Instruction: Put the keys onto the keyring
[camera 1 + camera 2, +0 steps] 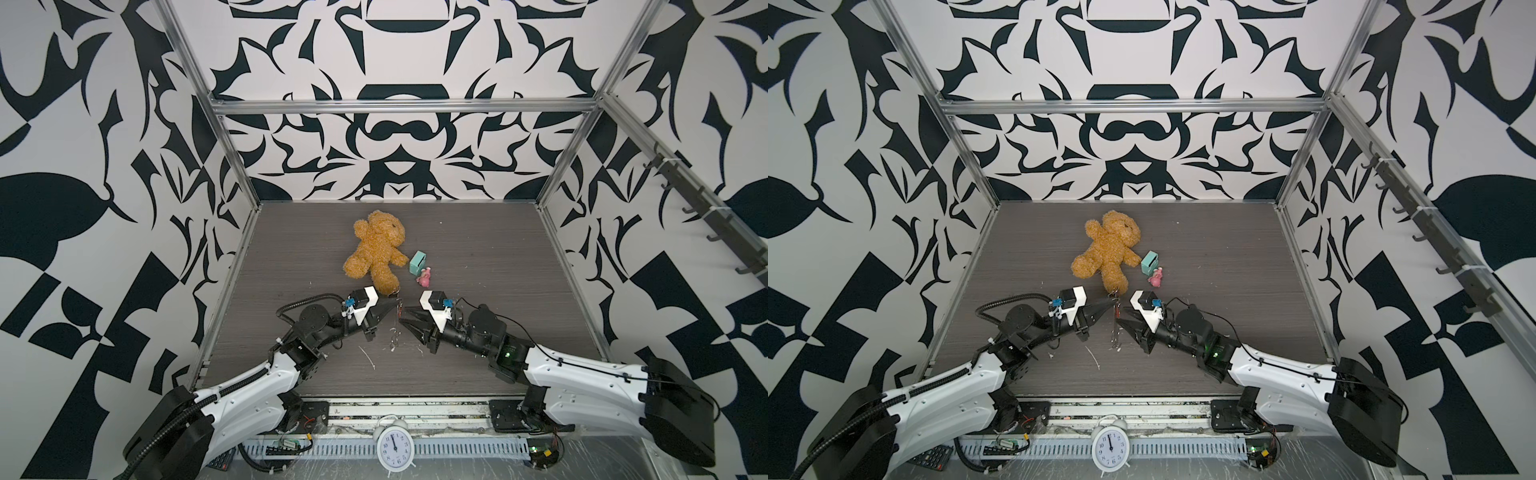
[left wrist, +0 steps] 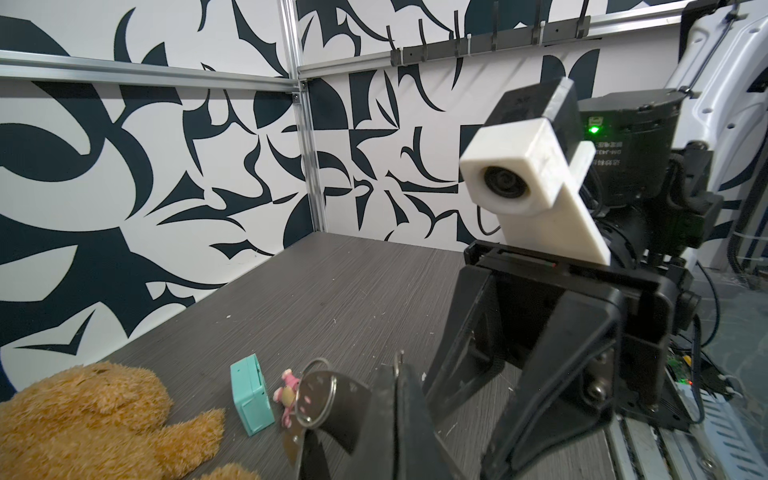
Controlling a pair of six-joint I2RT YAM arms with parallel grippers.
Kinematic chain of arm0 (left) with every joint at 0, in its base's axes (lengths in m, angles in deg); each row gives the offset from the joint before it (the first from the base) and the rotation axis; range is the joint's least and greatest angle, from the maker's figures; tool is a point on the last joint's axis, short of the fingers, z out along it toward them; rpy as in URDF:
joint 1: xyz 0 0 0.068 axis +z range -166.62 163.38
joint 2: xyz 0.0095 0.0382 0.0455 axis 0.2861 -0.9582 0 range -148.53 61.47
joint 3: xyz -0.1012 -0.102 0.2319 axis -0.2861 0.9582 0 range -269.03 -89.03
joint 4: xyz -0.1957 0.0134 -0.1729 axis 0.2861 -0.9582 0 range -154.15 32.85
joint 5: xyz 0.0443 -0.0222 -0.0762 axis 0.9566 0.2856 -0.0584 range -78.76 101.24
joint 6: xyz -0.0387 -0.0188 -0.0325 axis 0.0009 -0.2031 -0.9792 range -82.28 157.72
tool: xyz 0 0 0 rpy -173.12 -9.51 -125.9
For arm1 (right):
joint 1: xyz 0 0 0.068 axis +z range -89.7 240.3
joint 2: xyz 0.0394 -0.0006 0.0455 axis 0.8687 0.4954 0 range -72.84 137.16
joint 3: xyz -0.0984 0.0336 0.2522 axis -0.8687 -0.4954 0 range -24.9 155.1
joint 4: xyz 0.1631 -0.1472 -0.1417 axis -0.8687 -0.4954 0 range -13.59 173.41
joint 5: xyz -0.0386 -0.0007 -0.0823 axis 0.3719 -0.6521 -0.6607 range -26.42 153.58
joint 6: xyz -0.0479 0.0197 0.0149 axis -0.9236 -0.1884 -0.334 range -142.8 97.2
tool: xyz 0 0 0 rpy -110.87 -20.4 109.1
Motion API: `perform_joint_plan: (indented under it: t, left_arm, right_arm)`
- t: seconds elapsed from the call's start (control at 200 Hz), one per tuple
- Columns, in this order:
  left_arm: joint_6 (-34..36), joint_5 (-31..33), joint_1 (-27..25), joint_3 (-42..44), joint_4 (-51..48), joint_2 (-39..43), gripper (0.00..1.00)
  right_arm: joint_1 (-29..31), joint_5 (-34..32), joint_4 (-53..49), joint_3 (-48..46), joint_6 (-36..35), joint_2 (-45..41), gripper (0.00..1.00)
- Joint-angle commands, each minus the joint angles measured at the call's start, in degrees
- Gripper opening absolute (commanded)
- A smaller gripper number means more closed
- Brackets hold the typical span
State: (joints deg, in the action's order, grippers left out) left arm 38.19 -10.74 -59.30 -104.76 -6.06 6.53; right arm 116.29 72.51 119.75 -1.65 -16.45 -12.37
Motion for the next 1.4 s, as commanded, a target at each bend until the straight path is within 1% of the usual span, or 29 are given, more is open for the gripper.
perform_joint_plan:
  t: [0.0, 0.24, 0.36, 0.455, 0.58, 0.645, 1.07, 1.395]
  left_arm:
    - [0.06, -1.84, -0.13, -1.32, 1.75, 0.40, 0.00]
    - [-0.03, -4.29, -0.17, -1.68, 2.42, -0.33, 0.00]
    - [-0.01, -4.82, -0.13, -1.76, 2.43, -0.42, 0.00]
    - [-0.03, -5.24, -0.13, -1.94, 2.43, -0.75, 0.00]
    - [-0.19, -5.62, -0.13, -2.21, 2.43, -1.22, 0.00]
    - [-0.28, -5.62, -0.13, -2.27, 2.52, -1.31, 0.00]
    - [-0.47, -6.53, -0.13, -2.36, 2.87, -1.58, 0.00]
    - [-0.80, -8.43, -0.13, -2.28, 4.37, -2.10, 0.00]
  right_arm:
    - [0.31, -3.19, -0.34, 3.12, -0.85, 0.37, 0.36]
    - [0.44, -6.93, -1.43, 3.16, -0.46, 0.00, 0.38]
    - [0.47, -6.91, -1.62, 3.30, -0.29, 0.00, 0.39]
    - [0.44, -5.87, -1.32, 3.30, -0.48, 0.00, 0.39]
    - [0.50, -0.87, 0.64, 2.99, -1.17, 0.26, 0.39]
    - [0.45, 0.53, 1.60, 2.62, -1.25, 0.27, 0.39]
    - [0.48, 1.22, 2.31, 2.27, -1.43, 0.27, 0.39]
    - [0.49, 1.20, 3.13, 1.89, -1.14, 0.24, 0.29]
